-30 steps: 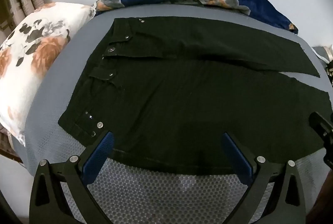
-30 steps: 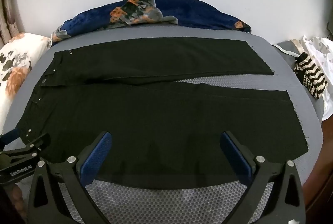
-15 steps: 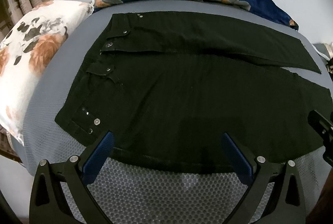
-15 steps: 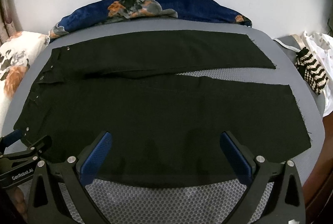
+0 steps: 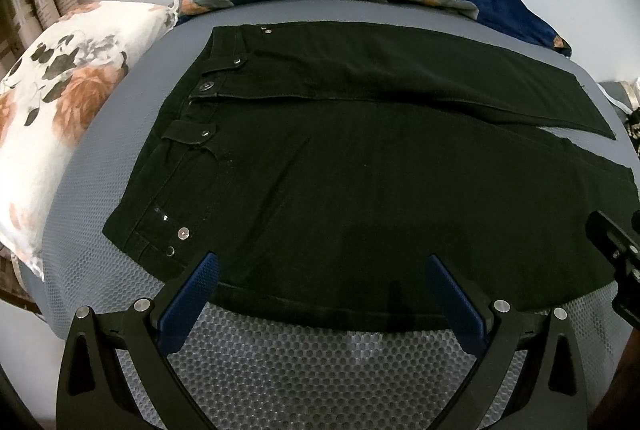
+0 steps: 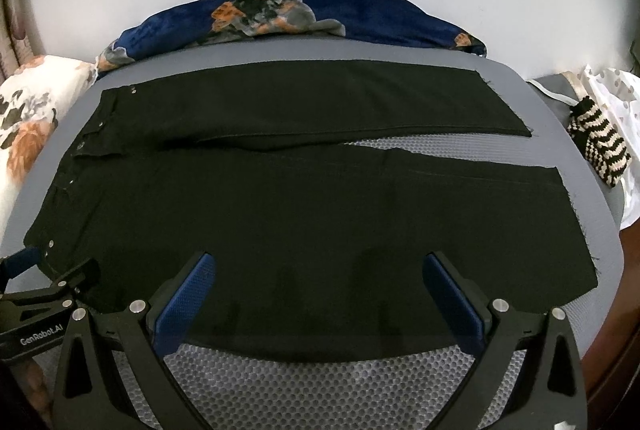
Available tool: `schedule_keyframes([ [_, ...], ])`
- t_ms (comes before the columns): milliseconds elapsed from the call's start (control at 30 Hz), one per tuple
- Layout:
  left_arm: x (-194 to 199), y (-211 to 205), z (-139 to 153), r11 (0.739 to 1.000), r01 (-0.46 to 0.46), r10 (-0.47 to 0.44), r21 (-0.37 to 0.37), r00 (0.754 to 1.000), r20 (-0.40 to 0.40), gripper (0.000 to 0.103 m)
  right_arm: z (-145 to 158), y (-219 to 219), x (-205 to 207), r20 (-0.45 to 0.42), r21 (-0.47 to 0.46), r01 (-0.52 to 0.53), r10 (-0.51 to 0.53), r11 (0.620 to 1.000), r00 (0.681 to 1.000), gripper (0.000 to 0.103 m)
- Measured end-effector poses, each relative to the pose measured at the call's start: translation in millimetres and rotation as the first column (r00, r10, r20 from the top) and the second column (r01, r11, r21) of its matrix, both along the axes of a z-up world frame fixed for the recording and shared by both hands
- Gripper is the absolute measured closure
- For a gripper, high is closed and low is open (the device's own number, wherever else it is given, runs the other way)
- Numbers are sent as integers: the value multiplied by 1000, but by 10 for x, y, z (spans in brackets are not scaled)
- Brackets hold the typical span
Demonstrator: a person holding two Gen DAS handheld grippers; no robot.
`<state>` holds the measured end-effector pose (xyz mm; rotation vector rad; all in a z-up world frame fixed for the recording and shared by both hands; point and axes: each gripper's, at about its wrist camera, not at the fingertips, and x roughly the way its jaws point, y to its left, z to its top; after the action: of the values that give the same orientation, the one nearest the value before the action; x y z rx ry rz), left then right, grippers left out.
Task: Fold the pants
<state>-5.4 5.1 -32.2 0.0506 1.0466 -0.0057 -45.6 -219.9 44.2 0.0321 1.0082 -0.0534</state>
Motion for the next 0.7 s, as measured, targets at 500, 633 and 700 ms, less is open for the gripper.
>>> schedule_keyframes([
  [500,2,-20,2,1000,1,-1,1,1000,1,1,19,71,-16,42,-57,-26,29,998,999,0],
  [633,4,-21,3,1000,1,-1,0,1000,2,1,22,100,-27,48,-66,-42,45,997,998,0],
  [700,9,-23,6,1000,0,0,1,1000,2,1,13,97,-23,43,-72,-43,47,996,998,0],
])
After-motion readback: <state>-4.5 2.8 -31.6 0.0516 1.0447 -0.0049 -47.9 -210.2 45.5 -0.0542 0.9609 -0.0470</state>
